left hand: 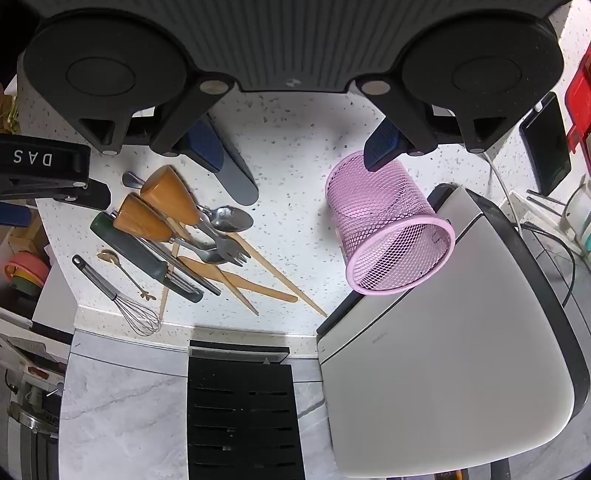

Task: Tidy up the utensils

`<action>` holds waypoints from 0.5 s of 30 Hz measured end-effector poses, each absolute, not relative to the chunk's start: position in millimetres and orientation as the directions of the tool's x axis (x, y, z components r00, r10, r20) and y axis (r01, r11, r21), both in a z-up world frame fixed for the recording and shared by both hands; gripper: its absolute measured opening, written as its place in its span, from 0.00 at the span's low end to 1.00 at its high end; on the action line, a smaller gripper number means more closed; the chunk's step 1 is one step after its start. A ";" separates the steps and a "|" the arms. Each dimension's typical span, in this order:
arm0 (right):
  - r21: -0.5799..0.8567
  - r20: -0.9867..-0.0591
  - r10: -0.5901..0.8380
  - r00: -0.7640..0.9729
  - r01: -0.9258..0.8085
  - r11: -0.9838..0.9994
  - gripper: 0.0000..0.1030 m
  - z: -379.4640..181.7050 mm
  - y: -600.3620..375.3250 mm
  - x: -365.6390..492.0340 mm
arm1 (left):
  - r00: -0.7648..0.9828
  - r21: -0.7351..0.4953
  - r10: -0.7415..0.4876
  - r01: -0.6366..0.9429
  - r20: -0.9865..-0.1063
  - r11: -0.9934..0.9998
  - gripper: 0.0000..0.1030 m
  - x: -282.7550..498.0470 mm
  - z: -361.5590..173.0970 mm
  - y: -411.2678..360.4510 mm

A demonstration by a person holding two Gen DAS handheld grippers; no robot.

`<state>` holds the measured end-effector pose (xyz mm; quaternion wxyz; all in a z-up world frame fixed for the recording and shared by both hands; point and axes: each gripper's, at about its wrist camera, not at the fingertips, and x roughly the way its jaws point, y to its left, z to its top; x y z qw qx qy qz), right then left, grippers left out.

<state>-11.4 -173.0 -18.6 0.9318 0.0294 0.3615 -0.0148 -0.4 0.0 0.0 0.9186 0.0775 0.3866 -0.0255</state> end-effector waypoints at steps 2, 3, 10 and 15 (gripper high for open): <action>0.046 -0.675 -0.005 0.737 0.049 0.998 0.97 -18.8 -173.3 -11.2 | 0.699 0.117 0.012 0.103 -0.715 0.988 0.97 -0.6 0.7 1.2; 0.046 -0.674 -0.006 0.738 0.050 0.998 0.97 -18.8 -173.5 -11.1 | 0.698 0.114 0.011 0.101 -0.716 0.988 0.98 -0.7 1.0 2.0; 0.050 -0.674 -0.003 0.739 0.050 0.997 0.97 -19.5 -174.1 -10.7 | 0.696 0.122 0.011 0.110 -0.718 0.986 0.98 -0.2 0.8 1.7; 0.049 -0.673 -0.004 0.739 0.050 0.998 0.97 -19.6 -173.1 -11.1 | 0.696 0.122 0.011 0.111 -0.718 0.986 0.97 -0.1 0.5 1.5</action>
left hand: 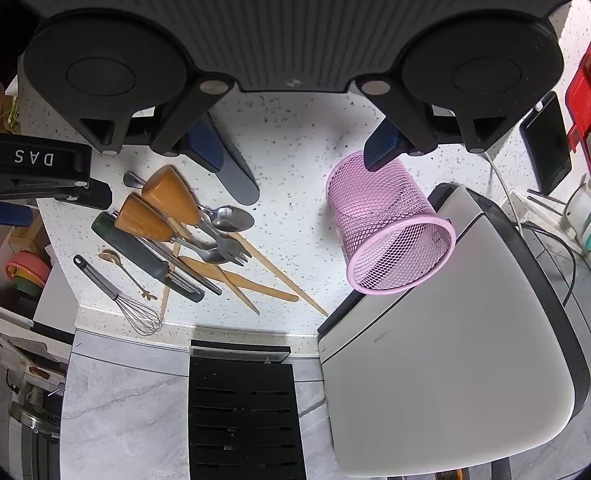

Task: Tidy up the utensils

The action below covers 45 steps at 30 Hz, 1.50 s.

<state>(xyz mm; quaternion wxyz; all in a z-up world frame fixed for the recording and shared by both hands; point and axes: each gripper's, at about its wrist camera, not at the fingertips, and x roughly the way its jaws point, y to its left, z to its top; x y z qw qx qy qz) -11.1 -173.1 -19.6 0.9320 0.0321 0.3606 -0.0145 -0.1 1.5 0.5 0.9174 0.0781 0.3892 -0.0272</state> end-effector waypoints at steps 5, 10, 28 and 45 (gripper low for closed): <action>0.050 -0.674 -0.004 0.739 0.051 0.997 0.97 -20.1 -173.0 -11.0 | 0.696 0.123 0.011 0.111 -0.718 0.986 0.98 -0.2 0.6 1.5; 0.050 -0.674 -0.004 0.739 0.051 0.997 0.97 -20.0 -173.1 -10.9 | 0.697 0.125 0.013 0.111 -0.717 0.986 0.98 -0.1 -0.5 -0.2; 0.050 -0.674 -0.004 0.738 0.051 0.997 0.97 -19.8 -173.2 -10.8 | 0.697 0.129 0.014 0.113 -0.717 0.985 0.98 0.3 -1.3 -1.8; 0.050 -0.674 -0.004 0.738 0.051 0.997 0.97 -20.0 -173.2 -11.3 | 0.697 0.130 0.014 0.114 -0.717 0.985 0.98 -0.3 -0.3 -2.7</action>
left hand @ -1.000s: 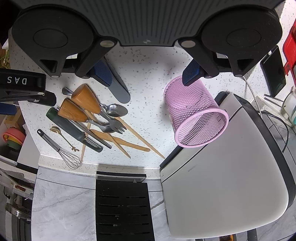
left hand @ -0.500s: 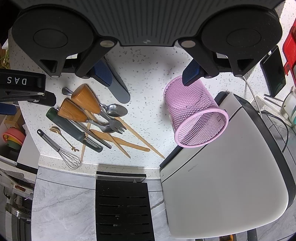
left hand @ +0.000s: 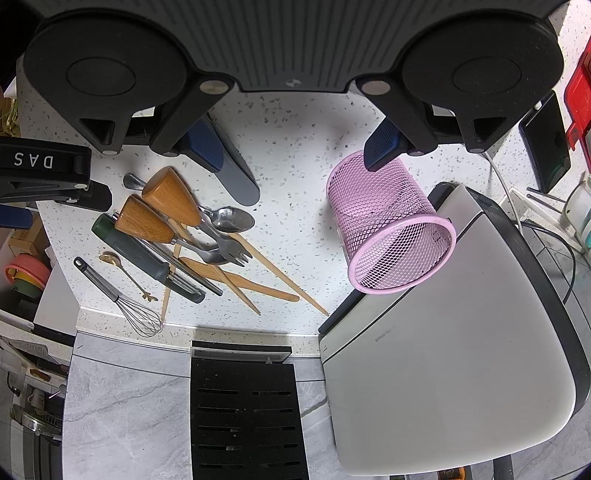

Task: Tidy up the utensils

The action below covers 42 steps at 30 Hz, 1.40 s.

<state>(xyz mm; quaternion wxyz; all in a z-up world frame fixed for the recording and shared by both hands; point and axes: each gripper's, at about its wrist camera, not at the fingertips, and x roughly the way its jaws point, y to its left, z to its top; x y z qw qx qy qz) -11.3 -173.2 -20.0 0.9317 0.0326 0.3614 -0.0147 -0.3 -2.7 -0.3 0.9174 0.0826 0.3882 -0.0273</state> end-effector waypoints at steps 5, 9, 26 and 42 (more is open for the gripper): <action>0.050 -0.675 -0.004 0.738 0.051 0.997 0.97 -20.1 -173.4 -11.2 | 0.697 0.131 0.014 0.115 -0.717 0.985 0.97 -0.4 -0.4 -2.6; 0.050 -0.675 -0.004 0.738 0.051 0.997 0.97 -20.2 -173.4 -11.2 | 0.697 0.130 0.014 0.114 -0.717 0.985 0.98 -0.3 -0.3 -2.7; 0.050 -0.674 -0.004 0.738 0.051 0.997 0.97 -19.9 -173.1 -11.5 | 0.697 0.126 0.012 0.114 -0.717 0.985 0.98 -1.3 0.3 -3.1; 0.050 -0.675 -0.004 0.738 0.051 0.997 0.97 -19.9 -173.1 -11.6 | 0.701 0.110 -0.001 0.113 -0.713 0.988 0.97 -1.4 3.0 -0.3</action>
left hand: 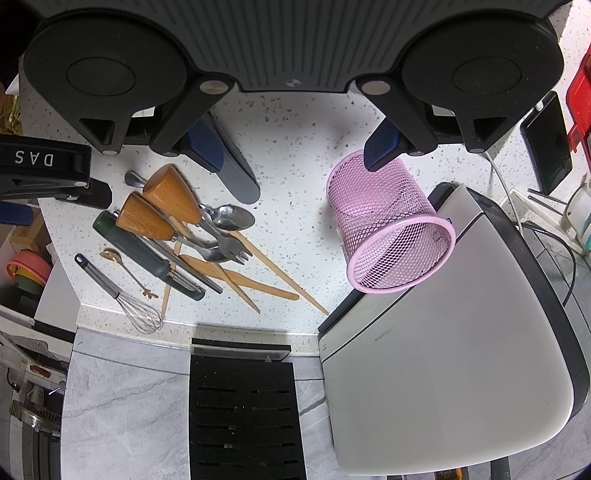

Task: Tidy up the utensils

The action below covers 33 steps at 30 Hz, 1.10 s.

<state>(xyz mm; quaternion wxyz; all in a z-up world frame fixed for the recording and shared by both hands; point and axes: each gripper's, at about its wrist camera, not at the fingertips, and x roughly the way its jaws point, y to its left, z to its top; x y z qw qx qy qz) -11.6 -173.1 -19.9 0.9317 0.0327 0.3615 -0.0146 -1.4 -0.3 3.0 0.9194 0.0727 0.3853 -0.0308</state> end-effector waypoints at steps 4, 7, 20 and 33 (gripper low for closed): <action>0.103 -0.673 0.020 0.739 0.066 0.992 0.97 -20.9 -176.8 -11.2 | 0.717 0.033 -0.061 0.117 -0.694 0.993 0.97 -6.3 18.5 11.0; 0.181 -0.650 0.068 0.757 0.068 0.981 0.97 -15.6 -189.9 -13.8 | 0.718 -0.032 -0.101 0.108 -0.689 0.994 0.94 -6.8 31.5 26.4; 0.194 -0.583 0.184 0.791 -0.084 0.977 0.97 23.1 -217.5 16.6 | 0.700 -0.101 -0.091 0.027 -0.709 0.995 0.73 18.4 71.2 93.2; 0.257 -0.588 0.317 0.744 -0.199 0.946 0.97 54.1 -237.2 91.2 | 0.728 -0.080 -0.075 0.028 -0.681 0.996 0.57 50.3 62.7 112.3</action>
